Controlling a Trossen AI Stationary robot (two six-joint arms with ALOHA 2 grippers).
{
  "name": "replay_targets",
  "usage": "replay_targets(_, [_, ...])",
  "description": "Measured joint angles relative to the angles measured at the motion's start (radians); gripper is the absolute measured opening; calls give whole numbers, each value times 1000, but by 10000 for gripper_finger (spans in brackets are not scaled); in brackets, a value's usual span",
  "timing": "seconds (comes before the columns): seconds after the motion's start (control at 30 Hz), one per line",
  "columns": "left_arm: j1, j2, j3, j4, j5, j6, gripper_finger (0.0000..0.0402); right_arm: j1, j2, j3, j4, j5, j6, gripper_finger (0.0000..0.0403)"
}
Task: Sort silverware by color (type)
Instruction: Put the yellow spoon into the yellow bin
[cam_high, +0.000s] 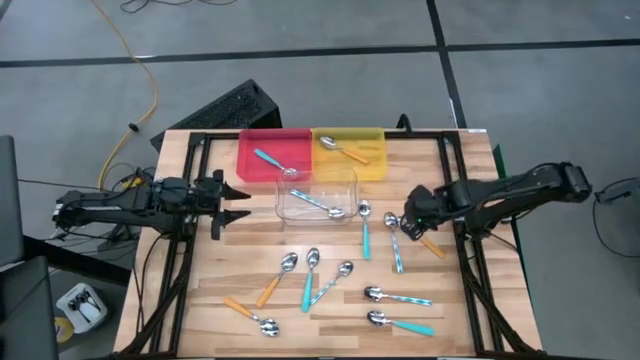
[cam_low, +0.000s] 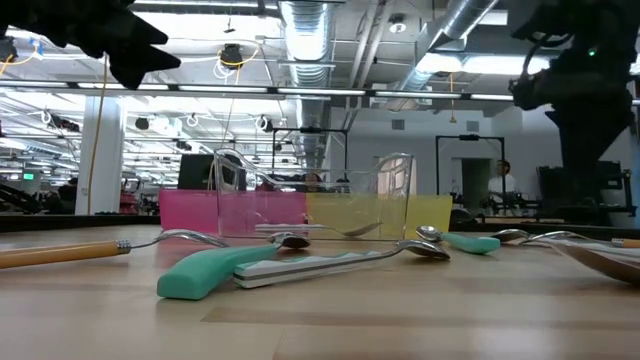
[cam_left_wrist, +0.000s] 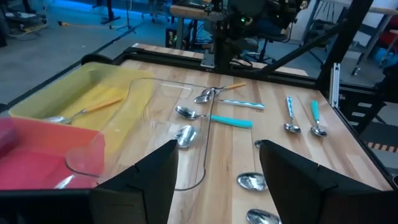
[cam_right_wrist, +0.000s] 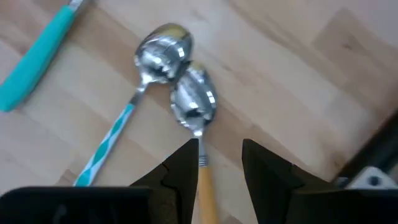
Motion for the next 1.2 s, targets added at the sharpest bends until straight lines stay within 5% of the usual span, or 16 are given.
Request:
replay_targets(0.53, [0,0,-60,81,9,-27,210,146,41,-36,83,64,6,169])
replay_targets(0.83, [0,0,-60,80,9,-28,210,158,116,-96,113,50,20,216])
replay_targets(1.2, [-1,0,-60,79,9,-41,210,152,145,-163,174,-7,-14,221])
